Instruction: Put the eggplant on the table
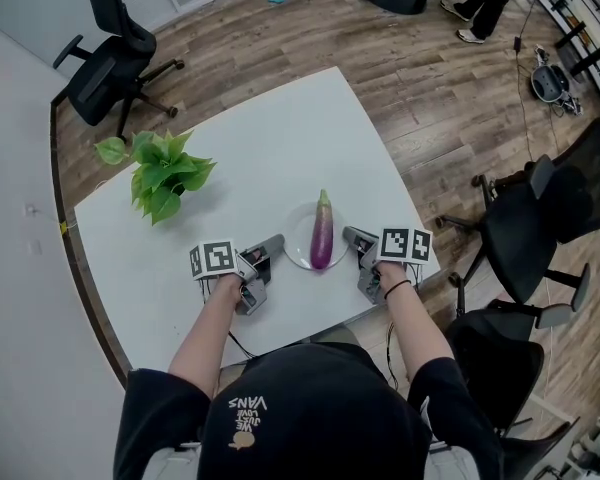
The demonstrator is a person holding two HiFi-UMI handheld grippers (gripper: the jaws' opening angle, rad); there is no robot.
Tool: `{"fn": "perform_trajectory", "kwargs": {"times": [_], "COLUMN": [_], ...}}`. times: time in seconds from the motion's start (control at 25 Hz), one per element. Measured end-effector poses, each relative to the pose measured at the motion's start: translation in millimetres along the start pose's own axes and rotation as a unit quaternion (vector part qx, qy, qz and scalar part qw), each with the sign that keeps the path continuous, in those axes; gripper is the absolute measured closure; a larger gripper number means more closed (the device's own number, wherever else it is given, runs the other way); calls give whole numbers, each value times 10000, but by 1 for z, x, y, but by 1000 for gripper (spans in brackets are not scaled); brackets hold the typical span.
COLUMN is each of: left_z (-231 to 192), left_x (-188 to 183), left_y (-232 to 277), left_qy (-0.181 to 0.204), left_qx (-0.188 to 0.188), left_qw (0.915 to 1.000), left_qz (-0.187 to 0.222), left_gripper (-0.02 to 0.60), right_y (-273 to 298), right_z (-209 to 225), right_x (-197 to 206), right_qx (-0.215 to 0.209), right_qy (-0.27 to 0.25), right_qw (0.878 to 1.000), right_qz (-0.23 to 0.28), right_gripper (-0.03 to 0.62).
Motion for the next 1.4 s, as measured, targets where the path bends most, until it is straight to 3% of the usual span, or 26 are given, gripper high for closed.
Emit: {"fn": "perform_trajectory", "kwargs": {"times": [0.28,0.44,0.92,1.24,1.4], "left_z": [-2,-1,3,31,55], "left_x": [-1,-1,-1,-5,-6], "left_y": [-1,-1,-4,-12,-20], "left_qy": [3,12,86,544,980], "left_qx": [46,45,166,574,888], "left_qw": [10000,10000,9998,9958,9877], "left_qz": [32,19,88,462,839], "left_gripper": [503,503,503,503,503], "right_y": [-1,-3,-9,-21,-29], "right_z": [-2,-5,-10,-28,-46], "right_x": [0,-3,2,5,6], "right_qx": [12,-18,-17,-46,-97], "right_qy": [-54,-101,-175,-724,-1396], "right_qw": [10000,9998,9995,9953,9862], "right_qz": [79,171,254,644,886], "right_gripper": [551,500,499,499,500]}}
Point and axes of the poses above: the fingertips, and each gripper's own axes: y forward along the fingers, z to its right, x out of its underside, the point moved 7 cm from there along -y, backward along the fingers, and after that the axes turned 8 degrees about -x, right-handed, at the moved point
